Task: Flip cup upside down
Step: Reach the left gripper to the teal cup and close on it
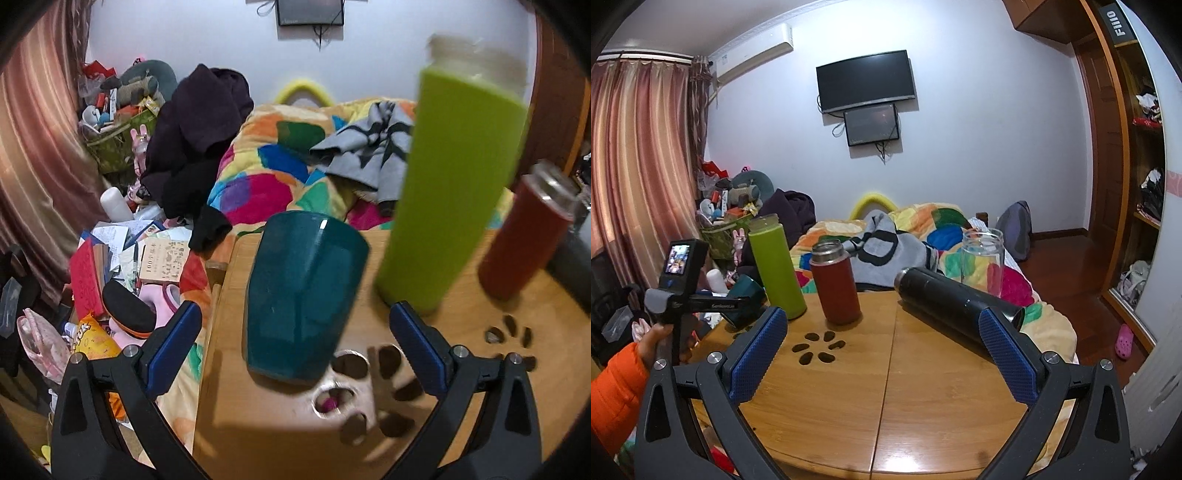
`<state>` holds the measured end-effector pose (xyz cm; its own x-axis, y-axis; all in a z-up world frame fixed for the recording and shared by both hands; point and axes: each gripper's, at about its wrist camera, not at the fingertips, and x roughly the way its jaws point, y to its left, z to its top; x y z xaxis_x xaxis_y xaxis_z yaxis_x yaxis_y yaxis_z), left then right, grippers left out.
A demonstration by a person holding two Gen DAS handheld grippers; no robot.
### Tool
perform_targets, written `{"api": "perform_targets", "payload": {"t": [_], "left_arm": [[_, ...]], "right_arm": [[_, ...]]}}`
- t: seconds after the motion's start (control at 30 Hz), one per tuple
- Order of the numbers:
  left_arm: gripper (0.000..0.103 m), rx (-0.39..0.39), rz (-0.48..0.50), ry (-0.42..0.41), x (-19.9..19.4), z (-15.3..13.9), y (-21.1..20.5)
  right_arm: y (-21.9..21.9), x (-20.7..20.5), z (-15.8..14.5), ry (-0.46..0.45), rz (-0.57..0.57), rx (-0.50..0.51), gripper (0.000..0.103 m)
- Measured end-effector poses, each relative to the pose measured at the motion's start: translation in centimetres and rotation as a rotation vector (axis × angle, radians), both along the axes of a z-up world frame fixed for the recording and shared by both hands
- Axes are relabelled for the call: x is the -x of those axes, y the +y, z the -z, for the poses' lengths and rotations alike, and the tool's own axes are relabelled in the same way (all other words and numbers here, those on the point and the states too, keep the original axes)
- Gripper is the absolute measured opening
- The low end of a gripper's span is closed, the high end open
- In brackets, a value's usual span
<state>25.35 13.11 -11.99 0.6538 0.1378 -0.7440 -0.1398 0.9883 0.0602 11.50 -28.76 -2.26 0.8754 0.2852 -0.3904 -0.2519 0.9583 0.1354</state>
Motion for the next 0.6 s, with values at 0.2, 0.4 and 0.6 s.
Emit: {"api": "perform_targets", "payload": {"t": [0.2, 0.4, 0.6], "left_arm": [[0.073, 0.022, 0.019, 0.053, -1.7, 1.7, -0.3], [0.066, 0.043, 0.024, 0.047, -0.4, 1.3, -0.3], [0.066, 0.026, 0.067, 0.04, 3.2, 1.1, -1.9]], "right_arm": [[0.0, -0.5, 0.6, 0.022, 0.002, 0.001, 0.103], [0.2, -0.2, 0.5, 0.021, 0.001, 0.004, 0.103], [0.2, -0.4, 0.8, 0.021, -0.002, 0.001, 0.103]]}}
